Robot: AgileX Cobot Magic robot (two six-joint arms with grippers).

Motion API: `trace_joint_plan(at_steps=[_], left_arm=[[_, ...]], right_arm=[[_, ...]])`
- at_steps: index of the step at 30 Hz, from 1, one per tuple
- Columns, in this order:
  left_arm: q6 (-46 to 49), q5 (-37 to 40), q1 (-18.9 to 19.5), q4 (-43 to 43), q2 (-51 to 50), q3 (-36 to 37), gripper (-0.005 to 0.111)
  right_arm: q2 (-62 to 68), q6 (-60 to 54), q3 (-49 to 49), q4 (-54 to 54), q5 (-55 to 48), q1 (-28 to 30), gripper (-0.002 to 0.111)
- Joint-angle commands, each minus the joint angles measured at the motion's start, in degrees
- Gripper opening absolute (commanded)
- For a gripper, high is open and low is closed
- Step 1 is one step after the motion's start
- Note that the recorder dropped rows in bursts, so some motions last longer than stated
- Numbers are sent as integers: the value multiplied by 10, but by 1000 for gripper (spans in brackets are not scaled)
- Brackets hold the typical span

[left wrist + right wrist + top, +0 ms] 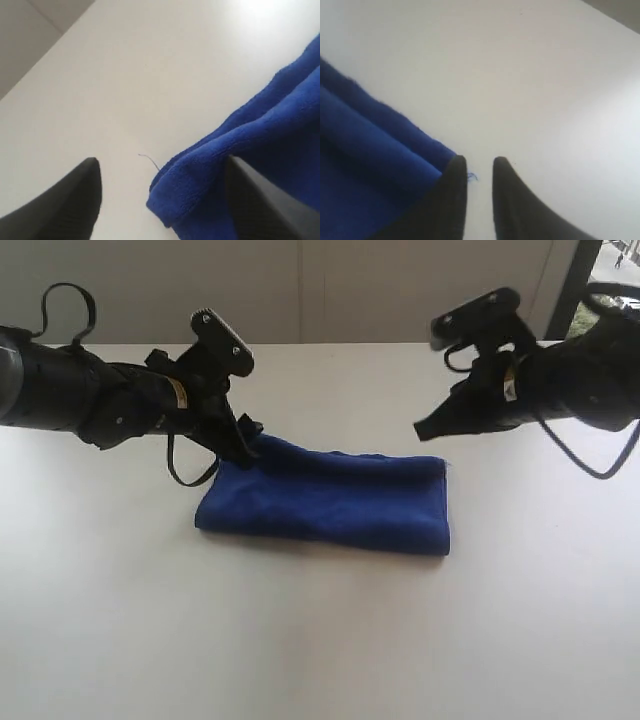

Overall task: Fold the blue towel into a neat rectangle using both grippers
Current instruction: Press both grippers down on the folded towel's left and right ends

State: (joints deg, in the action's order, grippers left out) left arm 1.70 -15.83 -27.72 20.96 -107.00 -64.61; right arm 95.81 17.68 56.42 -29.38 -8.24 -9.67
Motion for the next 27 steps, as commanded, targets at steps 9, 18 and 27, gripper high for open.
trace_joint_plan(at_steps=[9, 18, 27], left_arm=[[-154, 191, 2, -7, 31, -2, 0], [-160, 200, -3, -82, 26, -2, 0], [-144, 204, -38, -83, -16, -2, 0]], right_arm=[[-21, -59, 3, 220, -160, -6, 0], [30, -239, 3, 470, -179, -6, 0], [59, -310, 3, 556, -187, -6, 0]])
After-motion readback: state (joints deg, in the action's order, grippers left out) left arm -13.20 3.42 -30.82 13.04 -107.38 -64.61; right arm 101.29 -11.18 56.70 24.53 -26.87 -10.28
